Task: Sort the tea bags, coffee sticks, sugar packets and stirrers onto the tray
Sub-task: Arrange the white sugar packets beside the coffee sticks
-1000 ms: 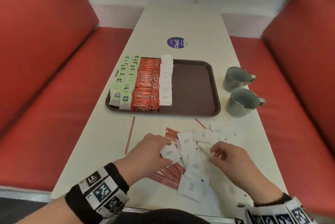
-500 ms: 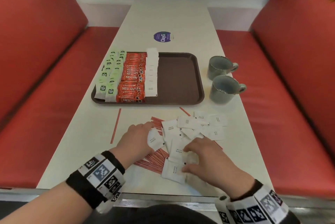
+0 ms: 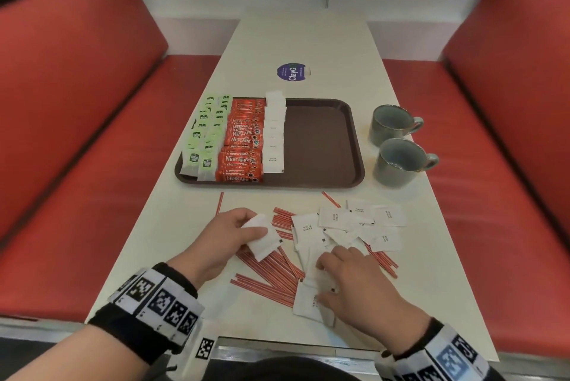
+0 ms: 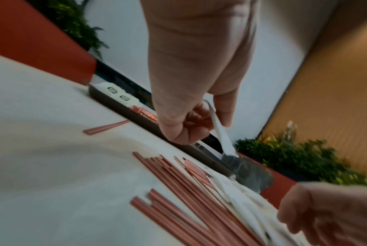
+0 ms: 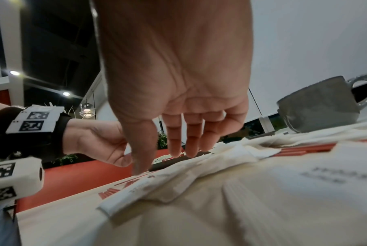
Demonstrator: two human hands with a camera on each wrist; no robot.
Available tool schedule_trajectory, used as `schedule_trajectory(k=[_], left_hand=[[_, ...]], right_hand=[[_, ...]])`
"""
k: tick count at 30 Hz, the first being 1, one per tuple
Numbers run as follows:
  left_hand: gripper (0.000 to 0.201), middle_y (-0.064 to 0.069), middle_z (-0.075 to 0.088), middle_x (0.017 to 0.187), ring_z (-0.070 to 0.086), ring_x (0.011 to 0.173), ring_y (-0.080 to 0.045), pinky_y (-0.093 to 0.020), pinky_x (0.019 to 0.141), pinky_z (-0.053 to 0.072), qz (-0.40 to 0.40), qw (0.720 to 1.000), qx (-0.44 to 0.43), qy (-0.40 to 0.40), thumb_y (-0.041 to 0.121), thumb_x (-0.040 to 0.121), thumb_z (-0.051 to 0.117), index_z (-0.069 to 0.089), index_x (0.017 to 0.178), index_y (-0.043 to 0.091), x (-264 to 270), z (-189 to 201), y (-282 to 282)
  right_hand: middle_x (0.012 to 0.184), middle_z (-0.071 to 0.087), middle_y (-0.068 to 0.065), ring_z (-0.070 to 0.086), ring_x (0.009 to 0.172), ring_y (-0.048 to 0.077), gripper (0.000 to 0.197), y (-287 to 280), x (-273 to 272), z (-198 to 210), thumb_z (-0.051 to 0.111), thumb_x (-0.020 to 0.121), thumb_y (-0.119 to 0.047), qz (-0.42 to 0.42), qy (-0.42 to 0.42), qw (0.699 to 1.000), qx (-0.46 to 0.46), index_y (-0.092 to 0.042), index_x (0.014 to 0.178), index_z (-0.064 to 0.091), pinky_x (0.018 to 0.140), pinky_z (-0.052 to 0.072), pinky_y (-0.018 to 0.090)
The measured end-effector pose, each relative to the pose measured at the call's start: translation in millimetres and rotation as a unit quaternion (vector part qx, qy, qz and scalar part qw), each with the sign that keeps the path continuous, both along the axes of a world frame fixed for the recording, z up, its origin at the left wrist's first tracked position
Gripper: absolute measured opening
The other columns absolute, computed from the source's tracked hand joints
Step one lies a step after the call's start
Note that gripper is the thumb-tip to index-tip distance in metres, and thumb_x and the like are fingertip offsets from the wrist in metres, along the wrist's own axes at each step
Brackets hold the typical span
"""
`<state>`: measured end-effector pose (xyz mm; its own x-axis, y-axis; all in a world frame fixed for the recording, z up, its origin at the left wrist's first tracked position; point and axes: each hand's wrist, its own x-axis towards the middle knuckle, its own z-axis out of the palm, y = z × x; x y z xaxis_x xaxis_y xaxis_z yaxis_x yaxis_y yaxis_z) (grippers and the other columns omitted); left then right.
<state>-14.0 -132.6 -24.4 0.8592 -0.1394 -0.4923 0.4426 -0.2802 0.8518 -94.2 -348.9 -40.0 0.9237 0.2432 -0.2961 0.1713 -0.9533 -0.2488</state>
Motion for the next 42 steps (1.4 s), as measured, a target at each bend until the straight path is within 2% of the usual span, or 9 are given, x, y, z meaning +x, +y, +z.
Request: schedule_trajectory(k=[4, 8, 10, 13, 19, 23, 29, 36, 42], left_hand=[[0.013, -0.019, 0.065, 0.101, 0.063, 0.092, -0.029, -0.043, 0.078, 0.055, 0.105, 0.975, -0.163, 0.104, 0.008, 0.092, 0.055, 0.058, 0.105, 0.005, 7.5, 5.0, 18.8], [0.006, -0.020, 0.056, 0.095, 0.060, 0.096, -0.037, -0.051, 0.078, 0.056, 0.199, 0.927, -0.265, 0.175, 0.008, 0.092, 0.054, 0.052, 0.097, 0.004, 13.4, 6.9, 32.6], [0.007, -0.021, 0.057, 0.097, 0.062, 0.097, -0.038, -0.052, 0.070, 0.058, 0.200, 0.911, -0.302, 0.195, 0.008, 0.092, 0.055, 0.051, 0.097, 0.004, 14.6, 7.1, 31.5], [0.012, -0.021, 0.063, 0.105, 0.068, 0.093, -0.037, -0.040, 0.059, 0.060, 0.167, 0.903, -0.329, 0.219, 0.008, 0.092, 0.054, 0.052, 0.103, 0.006, 16.3, 2.9, 24.1], [0.014, -0.022, 0.067, 0.103, 0.071, 0.083, -0.033, -0.026, 0.049, 0.054, 0.074, 0.924, -0.308, 0.214, 0.000, 0.092, 0.047, 0.051, 0.104, 0.006, 15.9, -5.8, 7.6], [0.023, -0.023, 0.065, 0.098, 0.071, 0.079, -0.030, -0.027, 0.050, 0.054, 0.035, 0.947, -0.258, 0.188, 0.001, 0.093, 0.050, 0.050, 0.116, 0.004, 12.1, -10.5, 0.6], [0.011, -0.013, 0.068, 0.085, 0.066, 0.075, -0.024, -0.027, 0.051, 0.048, -0.023, 0.970, -0.191, 0.147, 0.007, 0.094, 0.052, 0.057, 0.104, 0.009, 4.3, -8.2, -9.7], [0.009, -0.015, 0.067, 0.086, 0.064, 0.076, -0.025, -0.028, 0.053, 0.046, -0.031, 0.979, -0.151, 0.135, 0.008, 0.095, 0.052, 0.056, 0.102, 0.010, 2.1, -9.9, -10.0], [0.011, -0.007, 0.069, 0.080, 0.063, 0.070, -0.018, -0.025, 0.055, 0.046, -0.076, 0.982, -0.115, 0.130, 0.006, 0.089, 0.058, 0.061, 0.098, 0.010, -0.2, -12.9, -6.7]], right_hand=[[0.127, 0.040, -0.009, 0.036, 0.117, 0.018, 0.060, 6.0, 2.3, 1.4, 0.061, 0.080, -0.052, 0.045, 0.017, 0.999, -0.025, -0.034, 0.133, 0.041, 0.094, 0.030, 0.036], [0.126, 0.041, -0.007, 0.036, 0.117, 0.018, 0.050, 11.8, 9.9, 4.1, 0.062, 0.083, -0.045, 0.036, 0.029, 0.998, -0.042, -0.035, 0.129, 0.045, 0.096, 0.029, 0.036], [0.123, 0.043, -0.006, 0.038, 0.115, 0.020, 0.037, 17.2, 11.8, 5.6, 0.060, 0.086, -0.039, 0.033, 0.034, 0.998, -0.050, -0.032, 0.121, 0.051, 0.093, 0.029, 0.036], [0.122, 0.043, -0.005, 0.039, 0.114, 0.021, 0.028, 23.2, 11.0, 6.0, 0.055, 0.089, -0.034, 0.030, 0.027, 0.998, -0.057, -0.031, 0.116, 0.053, 0.089, 0.029, 0.035], [0.128, 0.039, -0.006, 0.036, 0.120, 0.019, 0.069, 28.8, 1.9, 3.6, 0.065, 0.079, -0.048, 0.013, 0.045, 0.997, -0.068, -0.033, 0.140, 0.036, 0.098, 0.029, 0.038], [0.125, 0.041, -0.004, 0.038, 0.118, 0.021, 0.055, 32.9, 4.1, 0.7, 0.068, 0.079, -0.036, -0.019, 0.049, 0.997, -0.055, -0.031, 0.129, 0.046, 0.095, 0.031, 0.037], [0.130, 0.038, -0.004, 0.035, 0.121, 0.020, 0.071, 28.0, 5.5, -3.5, 0.070, 0.076, -0.041, -0.049, 0.052, 0.997, -0.038, -0.031, 0.138, 0.037, 0.097, 0.031, 0.039], [0.123, 0.041, -0.003, 0.037, 0.115, 0.021, 0.050, 29.7, 13.8, -0.8, 0.064, 0.079, -0.038, 0.005, 0.012, 0.998, -0.058, -0.030, 0.126, 0.049, 0.093, 0.029, 0.039], [0.123, 0.040, -0.010, 0.034, 0.115, 0.015, 0.049, 33.6, 15.5, -4.4, 0.068, 0.077, -0.037, -0.018, 0.003, 1.000, 0.005, -0.033, 0.121, 0.049, 0.085, 0.023, 0.033]])
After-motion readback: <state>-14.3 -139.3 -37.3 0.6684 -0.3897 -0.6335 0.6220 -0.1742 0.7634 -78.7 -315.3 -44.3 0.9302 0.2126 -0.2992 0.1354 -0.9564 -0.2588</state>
